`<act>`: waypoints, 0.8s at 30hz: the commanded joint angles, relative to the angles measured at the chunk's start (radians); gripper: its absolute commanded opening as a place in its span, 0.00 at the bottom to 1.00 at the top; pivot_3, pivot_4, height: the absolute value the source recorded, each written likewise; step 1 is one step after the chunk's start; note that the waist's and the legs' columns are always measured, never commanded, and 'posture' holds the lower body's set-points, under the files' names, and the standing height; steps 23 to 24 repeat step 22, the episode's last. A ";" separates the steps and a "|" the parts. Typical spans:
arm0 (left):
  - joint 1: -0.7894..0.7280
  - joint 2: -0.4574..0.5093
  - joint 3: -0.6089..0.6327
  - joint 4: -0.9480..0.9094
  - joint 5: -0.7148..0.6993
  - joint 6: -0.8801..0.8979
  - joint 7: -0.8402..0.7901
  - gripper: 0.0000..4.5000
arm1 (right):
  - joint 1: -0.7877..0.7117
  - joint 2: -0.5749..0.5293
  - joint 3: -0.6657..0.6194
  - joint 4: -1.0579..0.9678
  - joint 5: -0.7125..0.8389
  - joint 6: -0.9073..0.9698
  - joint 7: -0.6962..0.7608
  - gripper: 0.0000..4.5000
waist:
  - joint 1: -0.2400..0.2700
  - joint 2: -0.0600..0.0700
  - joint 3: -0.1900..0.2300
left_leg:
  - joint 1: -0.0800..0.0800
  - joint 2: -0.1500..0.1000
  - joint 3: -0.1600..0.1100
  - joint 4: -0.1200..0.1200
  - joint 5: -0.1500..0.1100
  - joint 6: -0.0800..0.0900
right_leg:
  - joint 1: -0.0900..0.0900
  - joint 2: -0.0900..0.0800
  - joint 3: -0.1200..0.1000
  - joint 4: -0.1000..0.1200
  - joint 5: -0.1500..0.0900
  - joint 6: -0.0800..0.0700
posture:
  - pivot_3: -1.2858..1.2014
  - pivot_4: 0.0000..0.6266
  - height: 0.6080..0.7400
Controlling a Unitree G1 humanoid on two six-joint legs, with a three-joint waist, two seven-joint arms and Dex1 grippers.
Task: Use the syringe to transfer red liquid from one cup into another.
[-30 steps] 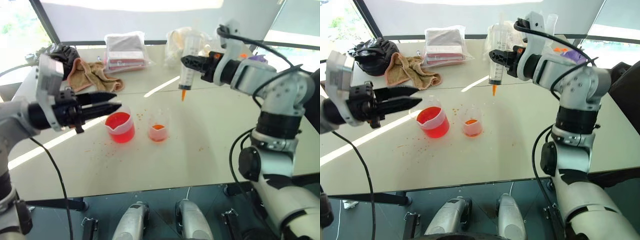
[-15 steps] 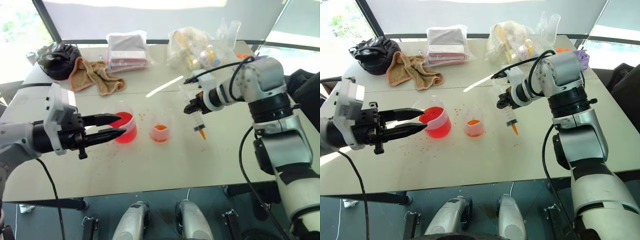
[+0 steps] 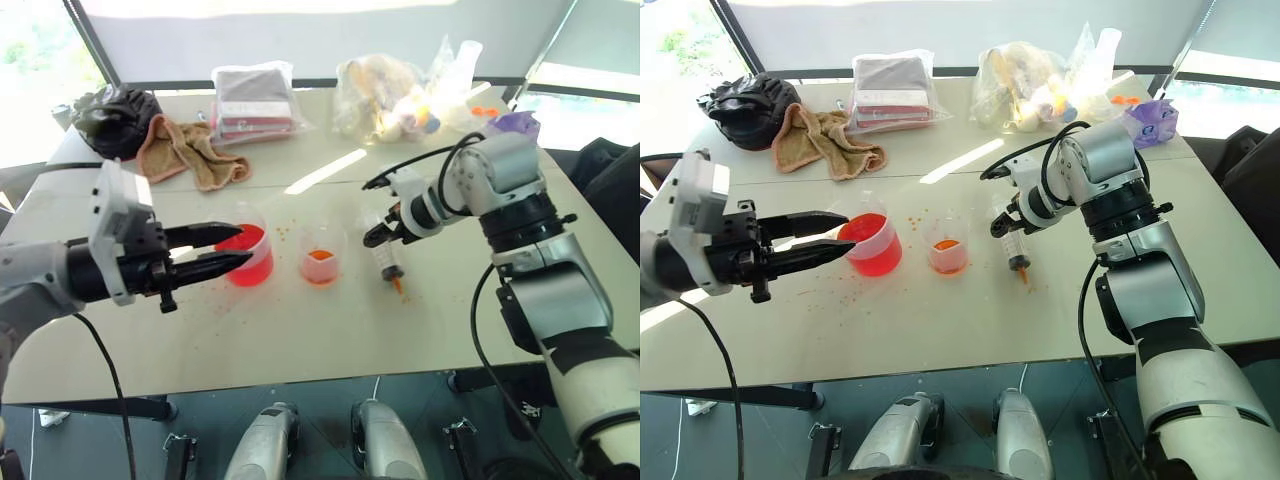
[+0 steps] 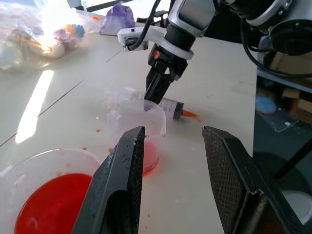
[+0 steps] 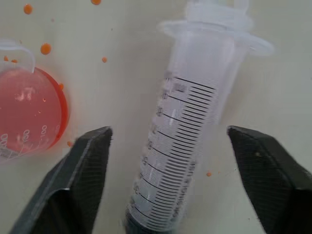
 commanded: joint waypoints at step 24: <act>-0.008 0.120 0.049 0.146 0.041 -0.033 -0.120 0.44 | 0.138 -0.471 -0.002 -0.657 -0.017 -0.528 0.681 1.00 | 0.003 0.001 0.001 | -0.001 0.000 0.001 0.000 -0.003 0.003 | -0.001 -0.003 0.000 -0.001 -0.003 0.002 | 0.52 0.24 0.97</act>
